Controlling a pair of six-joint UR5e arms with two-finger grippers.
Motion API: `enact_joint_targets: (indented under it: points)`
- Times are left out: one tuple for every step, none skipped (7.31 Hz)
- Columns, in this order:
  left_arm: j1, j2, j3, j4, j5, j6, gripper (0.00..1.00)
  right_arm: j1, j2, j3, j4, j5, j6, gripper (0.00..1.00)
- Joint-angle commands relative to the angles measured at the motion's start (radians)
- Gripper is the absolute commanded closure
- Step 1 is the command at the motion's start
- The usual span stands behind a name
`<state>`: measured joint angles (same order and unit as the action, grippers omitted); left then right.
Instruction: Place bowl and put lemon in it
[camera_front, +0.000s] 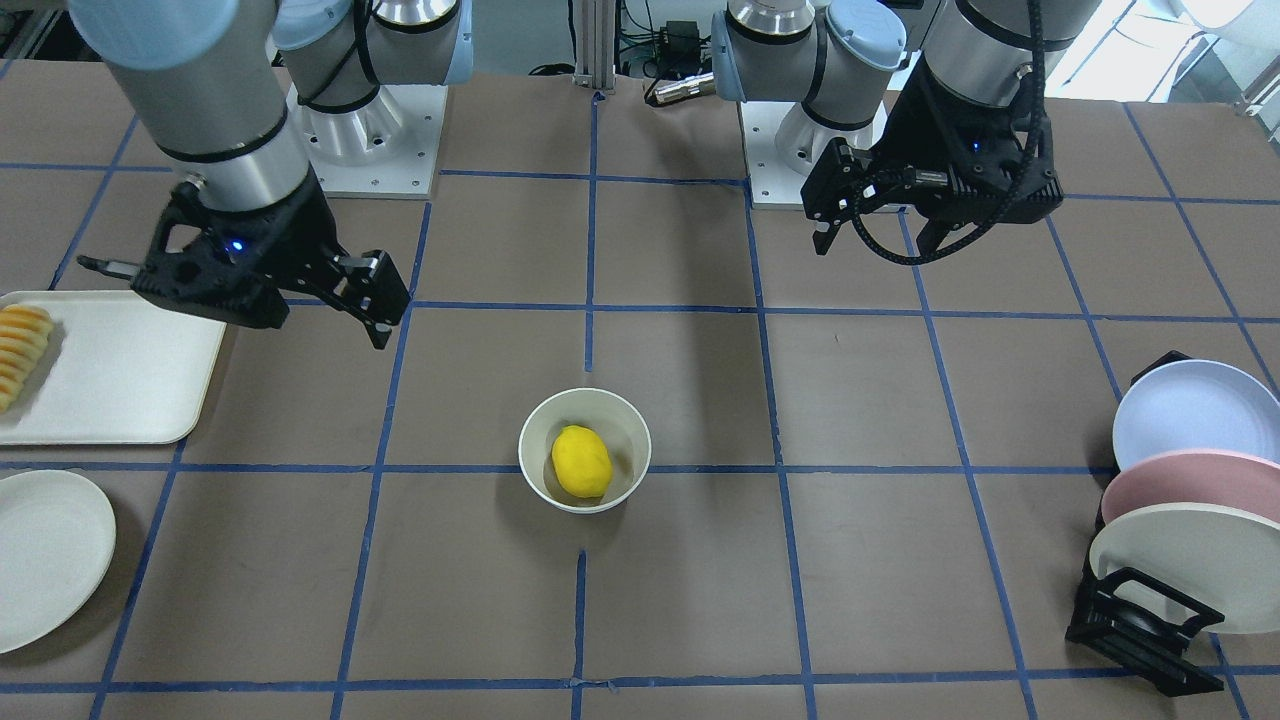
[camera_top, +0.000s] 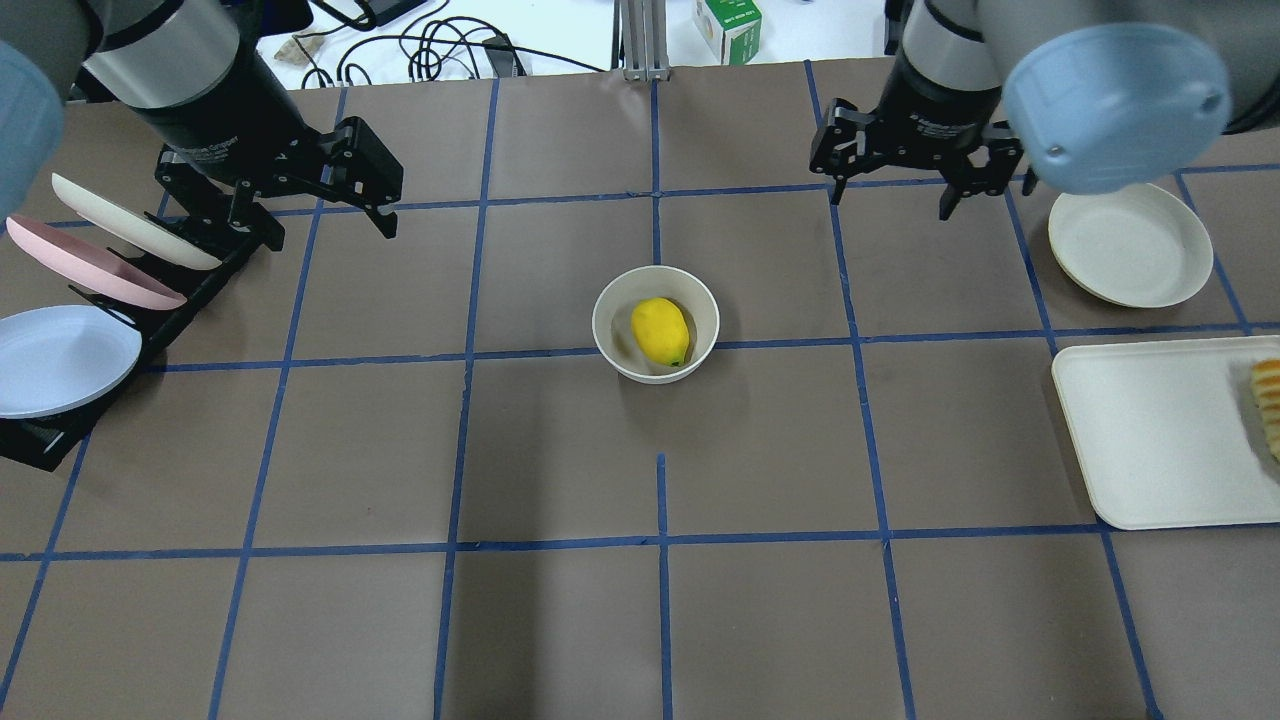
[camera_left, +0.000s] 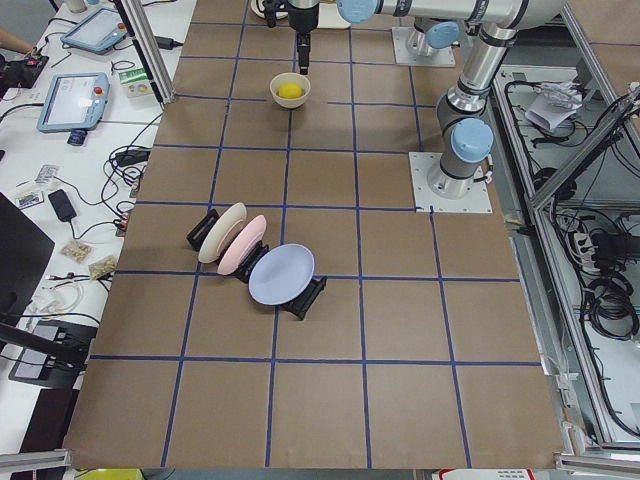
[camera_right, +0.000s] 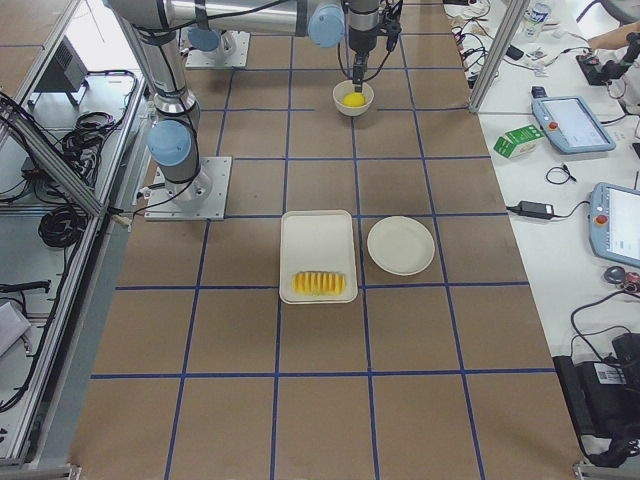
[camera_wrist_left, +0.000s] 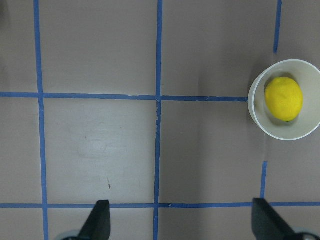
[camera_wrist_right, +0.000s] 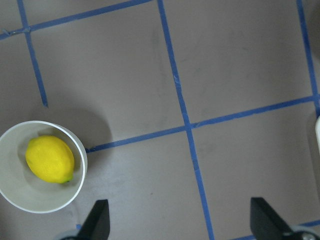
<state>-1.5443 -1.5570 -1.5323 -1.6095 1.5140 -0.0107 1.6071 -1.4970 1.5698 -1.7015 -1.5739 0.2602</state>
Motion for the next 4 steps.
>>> enact_joint_targets:
  points:
    - [0.0, 0.0, 0.0, -0.001, 0.005, 0.014, 0.0, -0.029, -0.068, 0.001, 0.119, -0.003, -0.036, 0.0]
    - [0.0, -0.001, 0.001, 0.006, 0.061, 0.034, 0.0, -0.029, -0.069, 0.002, 0.147, 0.0, -0.07, 0.0]
    - [0.0, -0.001, 0.001, 0.008, 0.075, 0.026, 0.0, -0.029, -0.068, 0.003, 0.145, -0.003, -0.12, 0.0]
    - [0.0, 0.0, 0.0, 0.008, 0.077, 0.026, 0.0, -0.029, -0.069, 0.004, 0.145, 0.006, -0.125, 0.0]
